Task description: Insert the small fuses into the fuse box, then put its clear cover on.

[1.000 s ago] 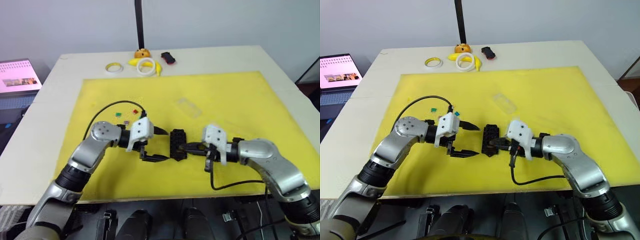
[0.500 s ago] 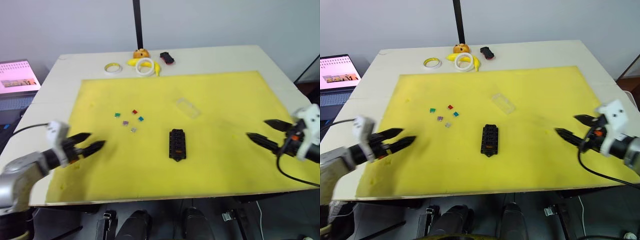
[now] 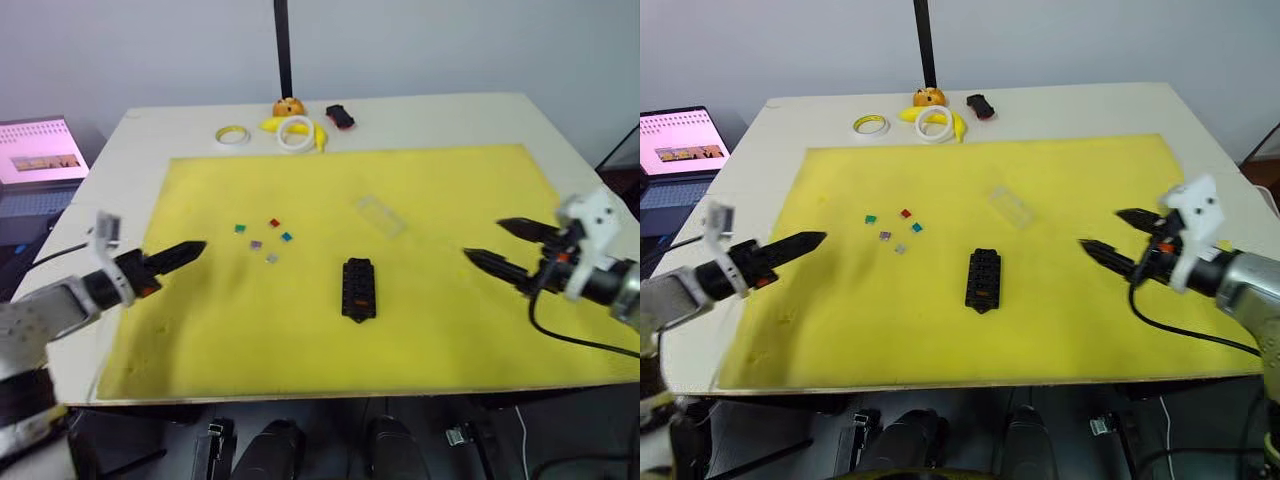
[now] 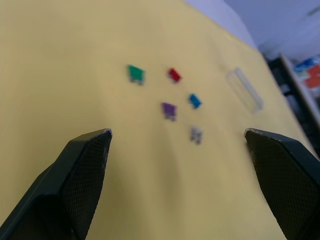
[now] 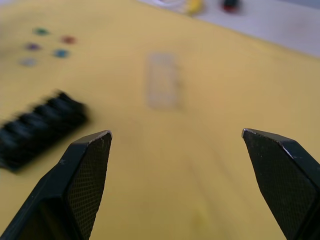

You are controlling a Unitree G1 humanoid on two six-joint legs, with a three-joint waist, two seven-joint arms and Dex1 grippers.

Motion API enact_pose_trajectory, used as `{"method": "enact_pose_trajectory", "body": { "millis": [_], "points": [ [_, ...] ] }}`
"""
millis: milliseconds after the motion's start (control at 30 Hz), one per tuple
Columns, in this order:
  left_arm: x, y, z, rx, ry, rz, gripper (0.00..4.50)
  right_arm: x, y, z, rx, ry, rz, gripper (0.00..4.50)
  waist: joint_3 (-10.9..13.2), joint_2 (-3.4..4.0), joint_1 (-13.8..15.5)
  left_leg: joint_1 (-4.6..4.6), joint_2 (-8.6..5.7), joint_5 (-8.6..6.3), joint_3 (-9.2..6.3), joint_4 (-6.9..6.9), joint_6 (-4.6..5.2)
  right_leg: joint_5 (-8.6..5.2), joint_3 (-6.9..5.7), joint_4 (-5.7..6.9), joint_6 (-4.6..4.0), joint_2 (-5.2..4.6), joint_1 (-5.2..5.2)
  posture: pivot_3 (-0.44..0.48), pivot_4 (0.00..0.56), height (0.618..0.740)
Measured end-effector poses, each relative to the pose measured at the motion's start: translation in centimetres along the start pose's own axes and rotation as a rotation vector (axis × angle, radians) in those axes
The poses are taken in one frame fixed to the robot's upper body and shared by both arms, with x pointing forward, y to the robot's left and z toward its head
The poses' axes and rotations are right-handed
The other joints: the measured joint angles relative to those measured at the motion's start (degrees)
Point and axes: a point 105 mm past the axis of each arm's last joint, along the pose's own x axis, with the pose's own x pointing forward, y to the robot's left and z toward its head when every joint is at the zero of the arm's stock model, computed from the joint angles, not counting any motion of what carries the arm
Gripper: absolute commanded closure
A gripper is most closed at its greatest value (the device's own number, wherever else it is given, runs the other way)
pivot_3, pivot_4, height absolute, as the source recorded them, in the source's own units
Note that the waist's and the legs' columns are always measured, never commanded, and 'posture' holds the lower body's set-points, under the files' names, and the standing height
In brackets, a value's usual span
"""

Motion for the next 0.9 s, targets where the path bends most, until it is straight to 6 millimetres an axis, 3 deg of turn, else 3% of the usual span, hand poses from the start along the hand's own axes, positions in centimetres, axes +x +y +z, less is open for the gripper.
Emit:
{"method": "enact_pose_trajectory", "body": {
  "millis": [167,467,900],
  "points": [
    [4.1,-0.7,0.5,-0.221,0.058,-0.062,0.00,4.5,4.3,2.8,-0.012,-0.100,0.214,0.08,0.00,-0.03,-0.68,-0.03,0.03,-0.01,-0.01,-0.02,-0.04,0.00,0.00,0.02,0.00,0.04,-0.10,0.000,0.150,0.740],
    [5.4,1.7,0.5,-0.424,0.037,-0.004,0.00,8.8,9.1,3.3,-0.045,-0.106,0.372,0.08,0.00,-0.04,-1.78,-0.08,0.03,-0.04,-0.02,-0.01,-0.08,0.00,0.00,0.09,0.00,0.06,-0.22,0.000,0.150,0.740],
    [5.0,2.5,0.8,-0.519,-0.030,-0.062,0.00,9.9,10.0,3.1,-0.084,-0.106,0.369,0.08,-0.01,-0.05,-1.79,-0.08,0.02,-0.03,-0.01,0.00,-0.08,0.00,0.03,0.13,0.00,0.06,-0.25,0.000,0.150,0.740]
  ]
}}
